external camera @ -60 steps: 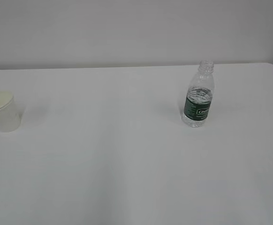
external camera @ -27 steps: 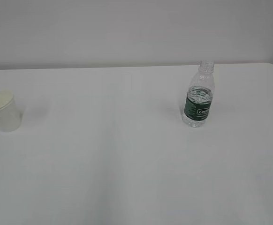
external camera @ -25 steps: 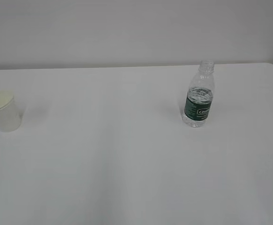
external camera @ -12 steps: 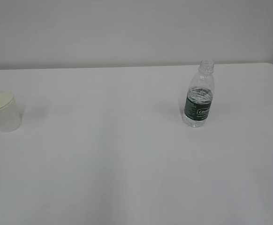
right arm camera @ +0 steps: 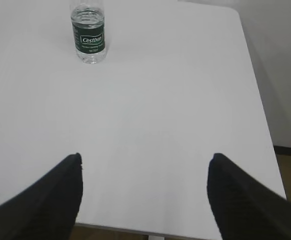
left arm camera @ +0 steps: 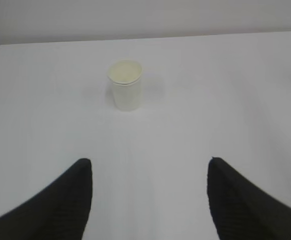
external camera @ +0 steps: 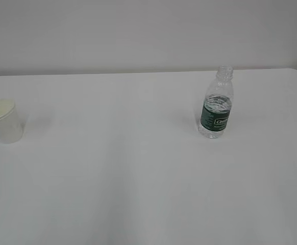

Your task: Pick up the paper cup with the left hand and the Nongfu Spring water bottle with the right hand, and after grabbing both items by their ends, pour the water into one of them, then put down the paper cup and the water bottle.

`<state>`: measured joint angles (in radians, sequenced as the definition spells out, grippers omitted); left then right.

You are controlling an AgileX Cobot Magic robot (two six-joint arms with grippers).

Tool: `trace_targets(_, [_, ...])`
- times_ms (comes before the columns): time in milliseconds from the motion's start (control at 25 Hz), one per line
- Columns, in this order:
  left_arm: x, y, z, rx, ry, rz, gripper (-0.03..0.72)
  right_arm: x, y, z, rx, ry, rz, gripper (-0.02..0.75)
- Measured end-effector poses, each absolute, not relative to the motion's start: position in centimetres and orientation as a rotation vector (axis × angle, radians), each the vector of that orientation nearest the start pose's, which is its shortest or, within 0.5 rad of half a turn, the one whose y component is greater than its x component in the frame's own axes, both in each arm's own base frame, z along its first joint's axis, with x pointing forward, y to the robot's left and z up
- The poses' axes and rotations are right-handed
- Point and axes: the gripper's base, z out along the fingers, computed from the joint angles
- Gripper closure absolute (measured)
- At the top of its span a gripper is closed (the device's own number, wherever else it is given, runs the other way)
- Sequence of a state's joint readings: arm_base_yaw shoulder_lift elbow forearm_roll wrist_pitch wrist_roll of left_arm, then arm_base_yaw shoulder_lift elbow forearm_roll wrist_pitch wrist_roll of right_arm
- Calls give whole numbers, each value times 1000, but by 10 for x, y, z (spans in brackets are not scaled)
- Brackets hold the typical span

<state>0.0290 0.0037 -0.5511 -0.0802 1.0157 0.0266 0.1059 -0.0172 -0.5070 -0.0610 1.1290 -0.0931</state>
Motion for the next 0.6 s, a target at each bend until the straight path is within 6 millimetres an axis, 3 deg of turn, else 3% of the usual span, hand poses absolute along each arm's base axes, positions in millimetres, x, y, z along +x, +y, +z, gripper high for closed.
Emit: trace_targets(600, [17,-6,301,-9,2010,-65,175,-8,-6,298,-195,2005,-64,148])
